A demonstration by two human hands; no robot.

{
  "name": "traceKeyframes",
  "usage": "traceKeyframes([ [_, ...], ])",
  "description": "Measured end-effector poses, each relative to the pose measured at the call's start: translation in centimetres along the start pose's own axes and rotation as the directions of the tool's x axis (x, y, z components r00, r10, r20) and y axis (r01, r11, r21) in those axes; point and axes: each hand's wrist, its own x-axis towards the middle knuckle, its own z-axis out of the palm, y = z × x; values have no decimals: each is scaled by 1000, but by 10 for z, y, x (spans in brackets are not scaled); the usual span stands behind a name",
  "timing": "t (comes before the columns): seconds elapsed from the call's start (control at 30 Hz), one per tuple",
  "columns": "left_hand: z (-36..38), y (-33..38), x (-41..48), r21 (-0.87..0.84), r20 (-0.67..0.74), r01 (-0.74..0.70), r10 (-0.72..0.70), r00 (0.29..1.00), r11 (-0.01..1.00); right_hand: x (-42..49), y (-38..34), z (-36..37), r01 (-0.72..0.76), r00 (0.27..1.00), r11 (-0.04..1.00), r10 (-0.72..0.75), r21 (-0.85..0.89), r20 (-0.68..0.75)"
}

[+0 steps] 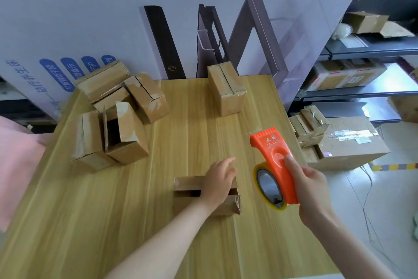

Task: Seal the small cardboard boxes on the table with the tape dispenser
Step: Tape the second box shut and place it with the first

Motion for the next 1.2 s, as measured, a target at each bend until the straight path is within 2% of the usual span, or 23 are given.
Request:
traceKeyframes([
  [0.1,-41,39,6,-330,-132,128,-179,975,935,-1,-14,-7,94,990,995,-92,-22,108],
  [0.17,-72,67,9,-545,-73,193,-275,959,816,-2,-23,-11,142,973,989,-135,-27,186],
  [0.23,-98,87,5,-611,57,246,-268,962,753,-2,-30,-12,165,955,986,-152,-30,256],
  [0.33,-124,107,-6,-581,160,276,-225,961,766,-2,-37,-9,208,925,977,-181,-46,335],
  [0.43,-136,118,-15,-500,159,267,-216,963,824,-4,-44,-4,258,901,963,-210,-79,379],
  [0.53,-142,121,-20,-417,90,264,-250,964,870,-5,-50,3,294,877,950,-224,-105,426],
  [0.73,-158,120,-24,-372,-85,280,-333,939,885,-13,-67,22,425,824,885,-291,-192,485],
  [0.9,-164,109,-24,-247,-320,292,-363,875,924,-22,-80,42,569,772,755,-356,-325,526],
  [1.1,-183,79,-36,-232,-442,303,-377,814,924,-22,-84,30,572,763,721,-294,-390,577],
  [1.2,-189,56,-48,-271,-436,352,-441,785,896,-17,-77,15,547,775,715,-235,-436,586],
])
